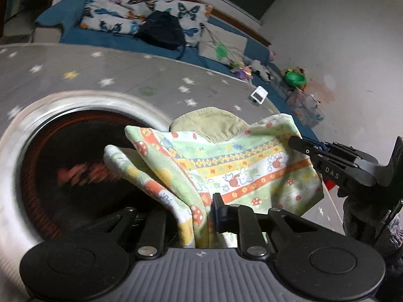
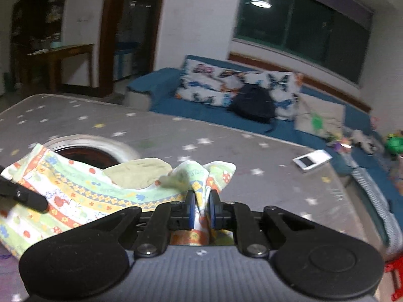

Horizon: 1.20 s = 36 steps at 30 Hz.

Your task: Fold clothes

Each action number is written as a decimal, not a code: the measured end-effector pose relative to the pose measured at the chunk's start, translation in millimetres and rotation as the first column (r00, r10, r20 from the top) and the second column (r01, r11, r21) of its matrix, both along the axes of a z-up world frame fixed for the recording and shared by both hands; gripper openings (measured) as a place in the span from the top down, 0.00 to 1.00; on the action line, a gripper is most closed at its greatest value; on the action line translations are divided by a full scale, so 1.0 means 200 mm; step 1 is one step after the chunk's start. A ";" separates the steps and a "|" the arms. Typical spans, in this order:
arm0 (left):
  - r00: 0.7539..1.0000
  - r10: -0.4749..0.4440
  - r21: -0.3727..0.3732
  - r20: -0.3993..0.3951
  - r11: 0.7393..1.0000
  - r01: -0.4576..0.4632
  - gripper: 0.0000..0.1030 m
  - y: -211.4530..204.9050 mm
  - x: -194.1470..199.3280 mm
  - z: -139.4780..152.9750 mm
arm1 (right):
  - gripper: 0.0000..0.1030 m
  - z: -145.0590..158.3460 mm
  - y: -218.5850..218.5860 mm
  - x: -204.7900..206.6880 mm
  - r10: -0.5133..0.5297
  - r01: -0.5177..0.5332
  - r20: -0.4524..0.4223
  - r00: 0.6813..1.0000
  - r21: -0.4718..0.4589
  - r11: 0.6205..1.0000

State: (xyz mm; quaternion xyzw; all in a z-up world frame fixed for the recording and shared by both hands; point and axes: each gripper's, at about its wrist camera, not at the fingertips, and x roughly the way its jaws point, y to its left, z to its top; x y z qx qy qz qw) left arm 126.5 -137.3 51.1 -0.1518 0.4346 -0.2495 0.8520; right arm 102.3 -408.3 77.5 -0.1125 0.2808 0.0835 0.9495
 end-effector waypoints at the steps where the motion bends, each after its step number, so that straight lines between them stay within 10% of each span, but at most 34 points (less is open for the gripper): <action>1: 1.000 -0.010 0.001 0.005 1.000 0.010 0.82 -0.04 0.03 0.00 | 0.90 0.01 -0.03 0.02 -0.023 0.023 0.007 1.000 -0.009 1.000; 12: 0.995 -0.089 0.066 0.037 0.994 0.086 0.79 -0.47 0.28 -0.08 | 0.90 -0.03 -0.30 0.23 -0.252 0.254 0.028 0.967 -0.078 0.964; 24: 0.995 -0.087 0.200 0.049 0.977 0.075 0.41 -0.50 0.26 -0.21 | 0.84 -0.31 -0.45 0.23 -0.352 0.346 -0.063 0.934 -0.087 0.934; 36: 0.984 -0.043 0.290 0.171 0.957 -0.009 0.06 -0.34 0.03 -0.09 | 0.54 -0.24 -0.27 -0.01 -0.223 0.226 -0.054 0.973 0.047 0.973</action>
